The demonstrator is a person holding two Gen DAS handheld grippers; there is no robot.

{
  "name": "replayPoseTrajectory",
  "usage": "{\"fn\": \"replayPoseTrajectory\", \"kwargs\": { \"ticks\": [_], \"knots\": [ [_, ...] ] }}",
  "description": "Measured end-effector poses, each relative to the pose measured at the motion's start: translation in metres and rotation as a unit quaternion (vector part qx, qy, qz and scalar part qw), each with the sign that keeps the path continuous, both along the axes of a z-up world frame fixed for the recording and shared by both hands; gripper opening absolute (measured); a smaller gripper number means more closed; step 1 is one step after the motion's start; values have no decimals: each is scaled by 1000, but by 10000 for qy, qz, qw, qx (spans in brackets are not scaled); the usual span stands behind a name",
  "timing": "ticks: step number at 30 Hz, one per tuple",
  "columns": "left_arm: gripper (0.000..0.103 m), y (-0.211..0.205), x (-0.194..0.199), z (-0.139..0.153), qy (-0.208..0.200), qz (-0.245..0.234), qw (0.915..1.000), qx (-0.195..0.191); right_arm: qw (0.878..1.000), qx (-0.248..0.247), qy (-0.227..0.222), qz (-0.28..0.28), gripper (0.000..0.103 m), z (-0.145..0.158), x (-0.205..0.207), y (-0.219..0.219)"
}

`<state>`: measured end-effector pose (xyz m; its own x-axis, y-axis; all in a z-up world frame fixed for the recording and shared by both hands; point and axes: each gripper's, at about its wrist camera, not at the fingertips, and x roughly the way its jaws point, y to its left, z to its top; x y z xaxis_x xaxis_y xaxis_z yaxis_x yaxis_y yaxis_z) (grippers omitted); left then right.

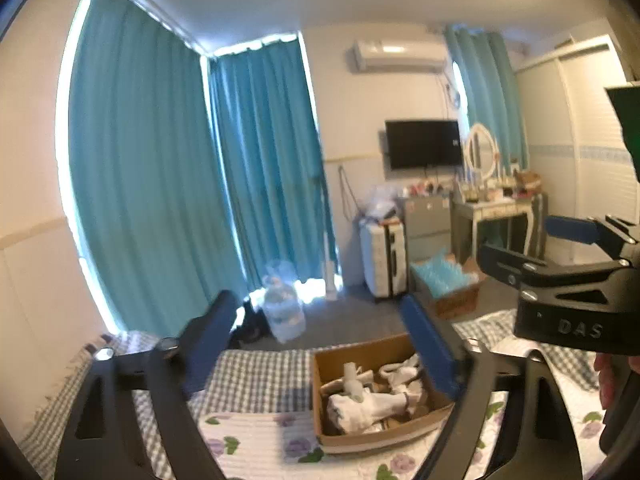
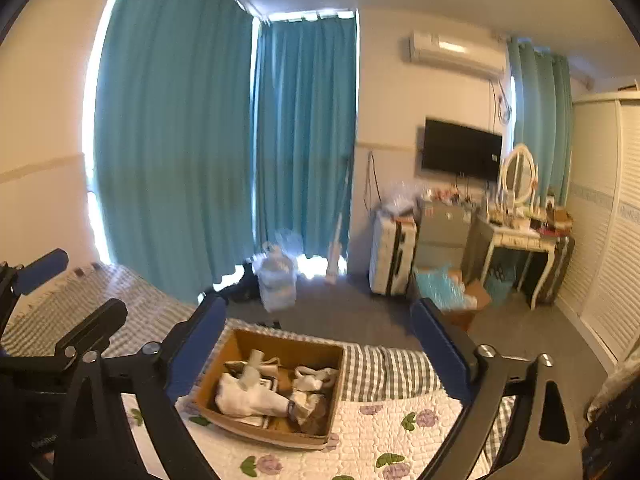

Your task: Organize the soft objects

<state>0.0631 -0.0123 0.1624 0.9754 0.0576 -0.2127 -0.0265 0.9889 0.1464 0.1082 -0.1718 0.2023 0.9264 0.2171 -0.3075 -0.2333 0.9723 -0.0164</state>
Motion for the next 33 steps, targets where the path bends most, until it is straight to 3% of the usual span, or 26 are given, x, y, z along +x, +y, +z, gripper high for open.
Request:
{"fn": "replayPoseTrajectory", "kwargs": {
  "ticks": [2,5,11,16,19,23,27,33],
  "knots": [
    [102,4,-24,6,-190,-30,9998,-94,9998,-13,-180,74,103,6,-27,0],
    [103,8,-53,5,-339,-72,9993,-158,9992,-57,-359,136,103,3,-63,-4],
    [103,13,-80,-31,-502,-42,9987,-75,9985,-135,-406,336,103,-33,-96,-8],
    [103,15,-81,-87,-562,176,9980,-229,9983,-67,-340,464,103,-89,-94,2],
    [103,18,-68,-128,-347,348,9983,-329,9986,-6,-294,430,103,-134,-84,10],
    [103,32,-58,-161,-198,558,9963,-618,9994,-150,-13,315,103,-190,-64,18],
    [103,36,-48,-181,90,696,9960,-545,9996,-102,168,200,103,-210,-49,17],
    [103,37,-48,-188,274,670,9957,-573,9997,-56,219,126,103,-215,-46,14]
  ]
}}
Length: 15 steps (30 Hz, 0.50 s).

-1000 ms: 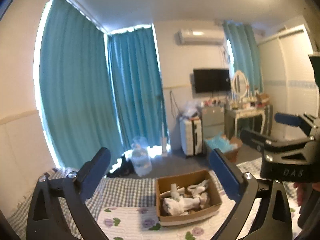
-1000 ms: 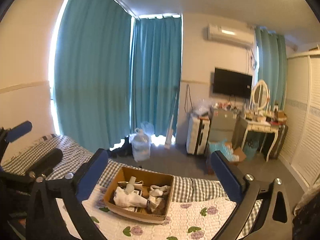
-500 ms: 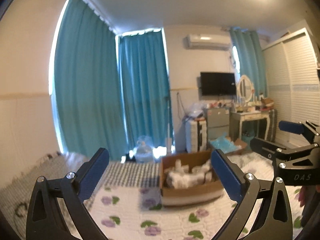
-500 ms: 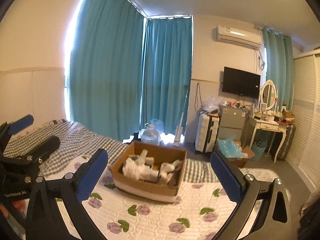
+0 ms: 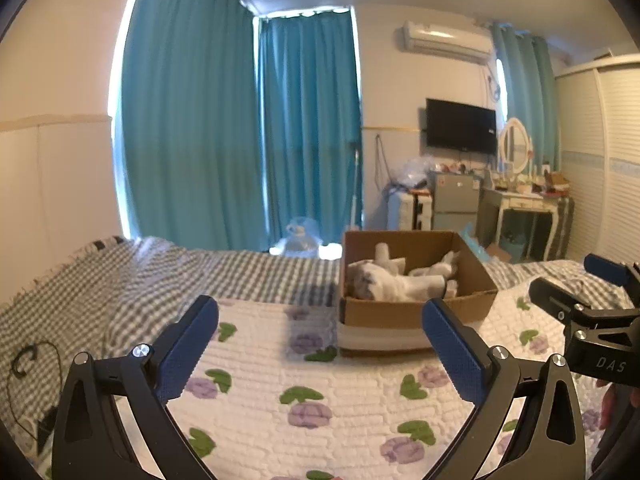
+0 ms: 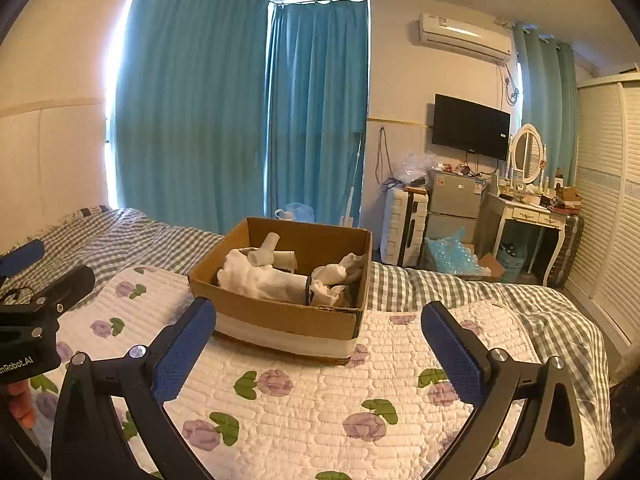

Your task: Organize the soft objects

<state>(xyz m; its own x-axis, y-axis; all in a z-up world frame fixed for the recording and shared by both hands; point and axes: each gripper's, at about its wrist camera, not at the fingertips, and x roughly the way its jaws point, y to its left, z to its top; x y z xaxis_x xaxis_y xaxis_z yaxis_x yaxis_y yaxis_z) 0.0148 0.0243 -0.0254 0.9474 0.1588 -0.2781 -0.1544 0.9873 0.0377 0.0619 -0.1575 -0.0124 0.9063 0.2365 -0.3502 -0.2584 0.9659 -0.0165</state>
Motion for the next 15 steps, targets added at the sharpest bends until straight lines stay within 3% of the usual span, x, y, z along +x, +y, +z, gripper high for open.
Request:
{"fn": "replayPoseTrajectory", "kwargs": {
  "ticks": [15],
  "knots": [
    [103,-1,3,-5,134,-110,9998,32,9999,76,86,14,103,3,-2,3]
  ]
}}
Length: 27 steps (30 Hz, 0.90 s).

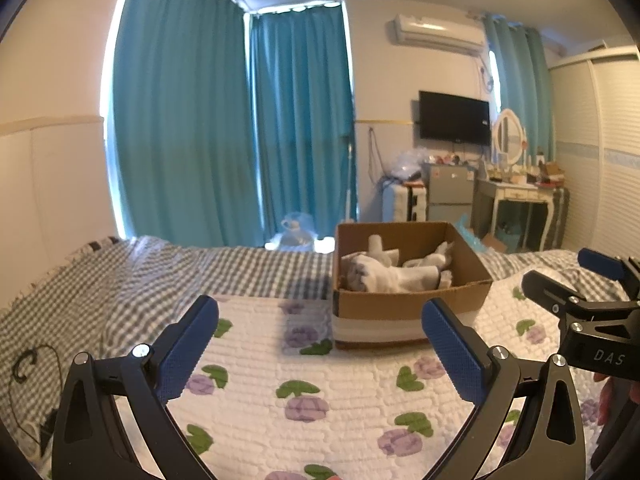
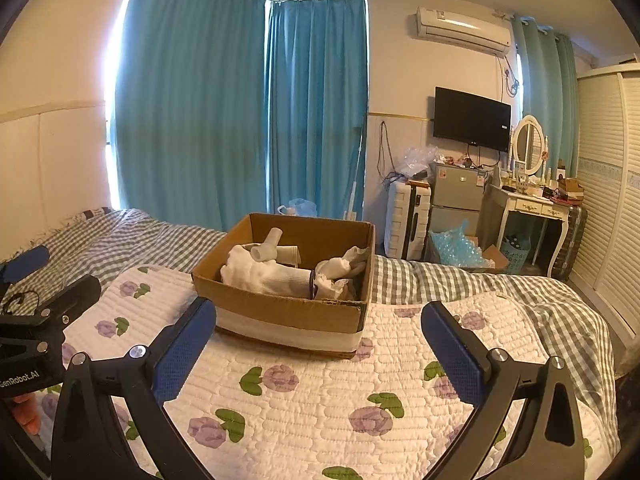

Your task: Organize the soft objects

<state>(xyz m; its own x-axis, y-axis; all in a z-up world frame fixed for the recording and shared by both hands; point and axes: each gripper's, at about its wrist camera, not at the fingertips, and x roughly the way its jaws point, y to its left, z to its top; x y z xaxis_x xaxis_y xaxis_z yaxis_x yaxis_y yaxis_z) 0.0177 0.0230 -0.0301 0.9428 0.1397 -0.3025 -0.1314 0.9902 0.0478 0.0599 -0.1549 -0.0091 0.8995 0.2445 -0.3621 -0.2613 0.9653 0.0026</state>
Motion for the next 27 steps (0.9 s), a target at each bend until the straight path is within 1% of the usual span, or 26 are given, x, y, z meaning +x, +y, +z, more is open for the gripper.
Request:
{"fn": "replayPoseTrajectory", "kwargs": {
  "ticks": [10,27],
  "knots": [
    [103,-1,2,-2,113,-18,9999,-15,10000,-6,44,37,103,-1,0,1],
    [103,-2,0,-1,138,-8,9999,-69,9999,-26,114,26,103,-3,3,5]
  ]
}}
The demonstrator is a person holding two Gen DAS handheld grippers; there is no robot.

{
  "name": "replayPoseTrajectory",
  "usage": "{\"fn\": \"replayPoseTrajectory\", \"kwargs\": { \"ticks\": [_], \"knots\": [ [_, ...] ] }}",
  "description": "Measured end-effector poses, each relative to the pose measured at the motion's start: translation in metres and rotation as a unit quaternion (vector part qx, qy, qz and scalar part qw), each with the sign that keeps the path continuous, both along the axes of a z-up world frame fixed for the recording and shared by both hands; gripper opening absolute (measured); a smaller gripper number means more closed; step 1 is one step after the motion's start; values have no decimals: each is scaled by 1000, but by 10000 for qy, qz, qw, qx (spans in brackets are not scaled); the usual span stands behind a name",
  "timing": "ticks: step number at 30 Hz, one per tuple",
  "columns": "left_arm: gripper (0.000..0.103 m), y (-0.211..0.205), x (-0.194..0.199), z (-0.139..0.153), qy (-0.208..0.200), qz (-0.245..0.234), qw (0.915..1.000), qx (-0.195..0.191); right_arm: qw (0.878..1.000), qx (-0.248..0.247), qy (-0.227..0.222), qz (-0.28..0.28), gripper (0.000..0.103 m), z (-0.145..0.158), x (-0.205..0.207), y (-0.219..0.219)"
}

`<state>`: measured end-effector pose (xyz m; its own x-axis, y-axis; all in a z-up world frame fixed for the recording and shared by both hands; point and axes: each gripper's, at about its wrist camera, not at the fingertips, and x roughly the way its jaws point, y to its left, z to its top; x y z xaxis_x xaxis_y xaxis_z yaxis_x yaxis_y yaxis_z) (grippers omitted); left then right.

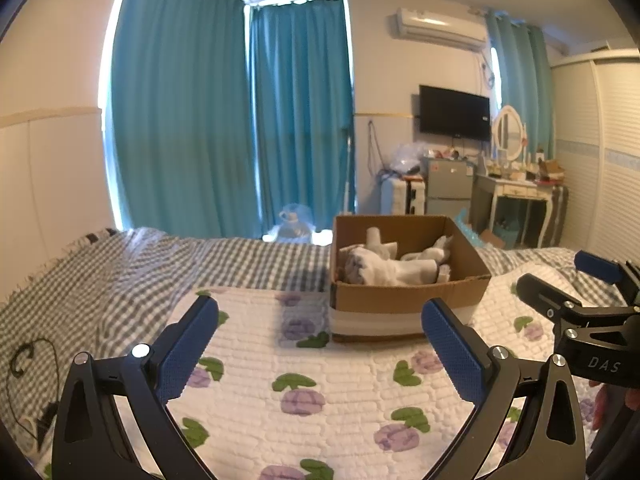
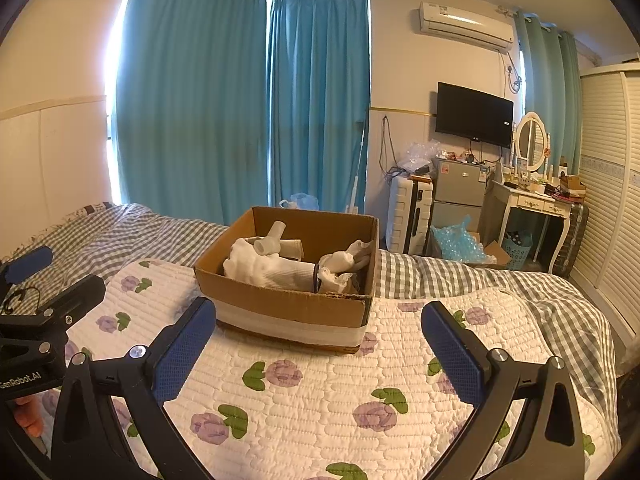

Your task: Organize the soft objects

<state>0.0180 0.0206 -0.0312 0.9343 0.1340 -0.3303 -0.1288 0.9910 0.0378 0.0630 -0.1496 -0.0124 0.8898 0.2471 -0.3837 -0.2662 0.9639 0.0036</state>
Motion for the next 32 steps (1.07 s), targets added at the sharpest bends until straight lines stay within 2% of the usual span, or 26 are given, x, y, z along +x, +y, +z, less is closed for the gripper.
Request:
{"fn": "replayPoseTrajectory", "kwargs": {
  "ticks": [32],
  "knots": [
    [103,0,-2,0,-21,45,10000,34,9998,74,149,-75,103,-6,5,2]
  ]
}}
